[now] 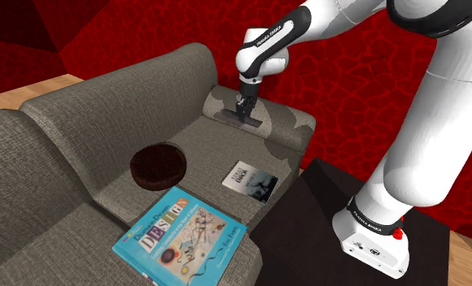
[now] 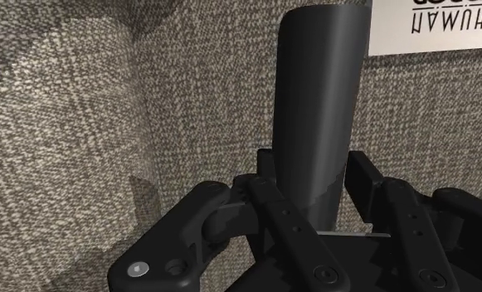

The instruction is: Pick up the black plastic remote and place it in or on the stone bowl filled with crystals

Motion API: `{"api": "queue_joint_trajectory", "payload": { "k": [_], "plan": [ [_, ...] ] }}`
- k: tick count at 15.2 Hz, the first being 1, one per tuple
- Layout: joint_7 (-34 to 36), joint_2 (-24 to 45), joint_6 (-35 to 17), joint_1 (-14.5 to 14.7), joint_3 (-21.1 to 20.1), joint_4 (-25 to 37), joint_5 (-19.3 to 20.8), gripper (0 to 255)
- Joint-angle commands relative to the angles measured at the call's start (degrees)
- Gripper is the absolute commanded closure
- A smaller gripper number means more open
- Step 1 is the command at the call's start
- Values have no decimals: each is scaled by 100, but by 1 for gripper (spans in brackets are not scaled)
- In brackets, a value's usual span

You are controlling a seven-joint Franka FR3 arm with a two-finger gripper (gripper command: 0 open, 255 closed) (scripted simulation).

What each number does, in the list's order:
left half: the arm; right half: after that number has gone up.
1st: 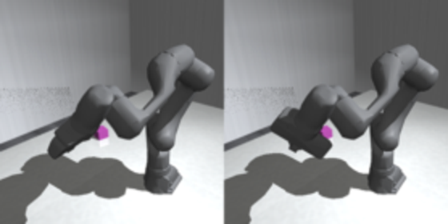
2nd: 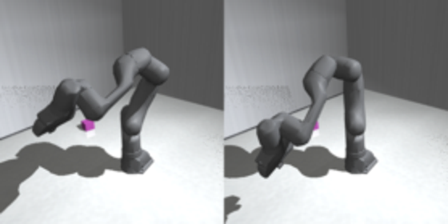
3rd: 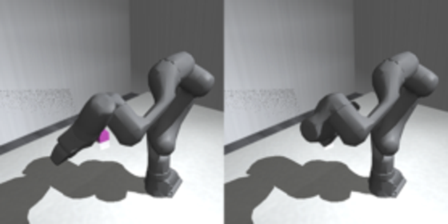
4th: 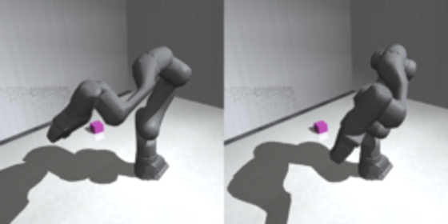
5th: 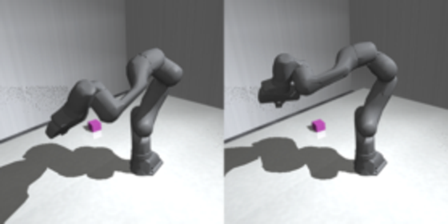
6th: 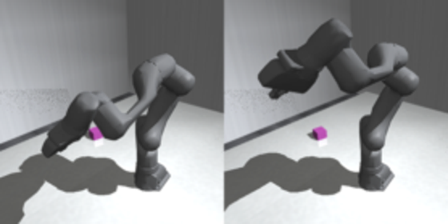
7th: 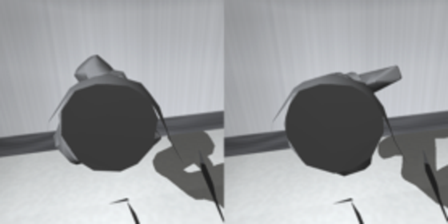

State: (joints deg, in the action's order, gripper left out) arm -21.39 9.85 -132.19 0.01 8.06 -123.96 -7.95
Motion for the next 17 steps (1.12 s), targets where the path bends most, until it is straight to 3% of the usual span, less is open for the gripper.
{"api": "queue_joint_trajectory", "payload": {
  "k": [1, 9, 17],
  "plan": [
    [41, -99, 140, 10, 4, 42, 35, 255],
    [980, 219, 152, 548, -372, 454, 62, 255],
    [1996, 852, 301, 1155, -710, 1321, 153, 255]
  ]
}}
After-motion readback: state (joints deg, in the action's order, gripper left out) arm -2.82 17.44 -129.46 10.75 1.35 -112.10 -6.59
